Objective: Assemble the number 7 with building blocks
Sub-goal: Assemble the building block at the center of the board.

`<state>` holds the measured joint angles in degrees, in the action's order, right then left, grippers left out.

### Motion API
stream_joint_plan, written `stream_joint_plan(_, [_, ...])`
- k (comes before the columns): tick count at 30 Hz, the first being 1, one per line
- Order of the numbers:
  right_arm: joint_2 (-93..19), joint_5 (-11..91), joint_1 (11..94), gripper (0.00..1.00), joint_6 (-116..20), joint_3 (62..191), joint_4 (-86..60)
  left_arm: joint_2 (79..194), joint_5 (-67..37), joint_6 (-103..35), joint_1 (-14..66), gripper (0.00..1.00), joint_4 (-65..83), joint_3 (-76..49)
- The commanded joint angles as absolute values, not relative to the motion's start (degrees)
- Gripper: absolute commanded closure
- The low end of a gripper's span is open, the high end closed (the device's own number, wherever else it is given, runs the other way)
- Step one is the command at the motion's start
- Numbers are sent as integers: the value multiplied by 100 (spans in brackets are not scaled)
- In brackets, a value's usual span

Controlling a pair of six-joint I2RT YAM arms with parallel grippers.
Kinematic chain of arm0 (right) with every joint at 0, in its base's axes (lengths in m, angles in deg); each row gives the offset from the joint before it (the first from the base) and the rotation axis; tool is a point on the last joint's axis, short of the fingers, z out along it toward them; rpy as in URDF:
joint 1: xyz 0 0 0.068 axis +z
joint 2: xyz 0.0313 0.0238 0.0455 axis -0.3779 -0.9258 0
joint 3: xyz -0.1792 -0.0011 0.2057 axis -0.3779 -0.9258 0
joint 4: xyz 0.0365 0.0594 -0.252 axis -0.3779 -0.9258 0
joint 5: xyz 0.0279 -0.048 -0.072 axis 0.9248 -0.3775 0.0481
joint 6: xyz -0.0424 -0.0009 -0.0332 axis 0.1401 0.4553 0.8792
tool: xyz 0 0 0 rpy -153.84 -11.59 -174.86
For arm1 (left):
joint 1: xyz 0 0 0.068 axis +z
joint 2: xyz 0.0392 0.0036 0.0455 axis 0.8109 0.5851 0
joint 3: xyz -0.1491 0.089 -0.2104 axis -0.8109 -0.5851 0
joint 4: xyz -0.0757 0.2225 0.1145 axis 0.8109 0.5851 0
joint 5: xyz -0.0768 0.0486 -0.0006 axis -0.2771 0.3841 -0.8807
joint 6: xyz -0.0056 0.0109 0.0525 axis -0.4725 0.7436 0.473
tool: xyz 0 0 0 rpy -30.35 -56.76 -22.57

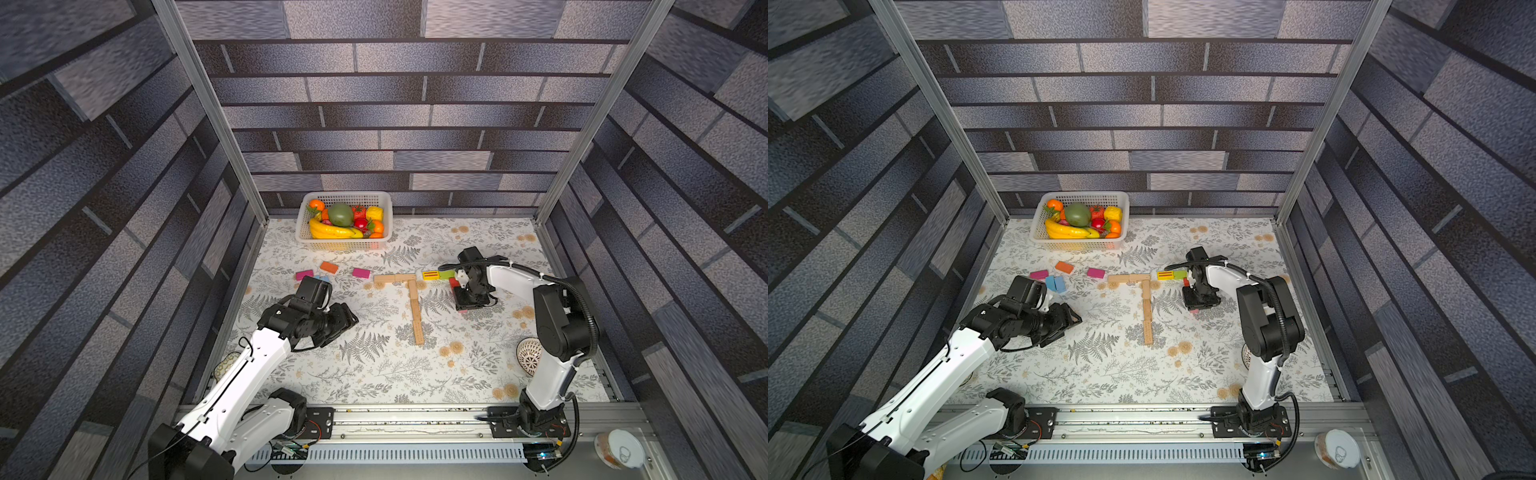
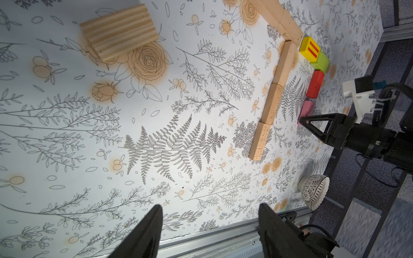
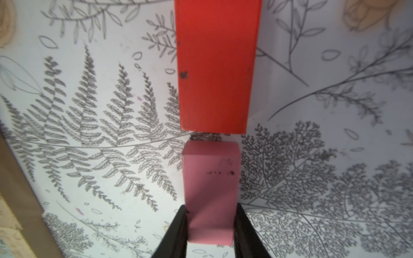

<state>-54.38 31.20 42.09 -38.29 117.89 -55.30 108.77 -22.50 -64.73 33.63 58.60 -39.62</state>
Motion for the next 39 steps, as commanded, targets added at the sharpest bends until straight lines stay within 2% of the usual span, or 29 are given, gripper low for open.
stream_joint_plan(1, [-5551,3092,4227,67,-3762,11879,-5687,10840,-2305,-6357,3404,30,6022,-3952])
stream_joint_plan(31, [-5703,3041,4229,67,-3764,11998,-5687,10620,-2279,-6425,3461,30,6031,-4167])
stream_joint_plan(39, [-5683,3125,4231,52,-3809,12008,-5682,10482,-2274,-6435,3493,30,6082,-4244])
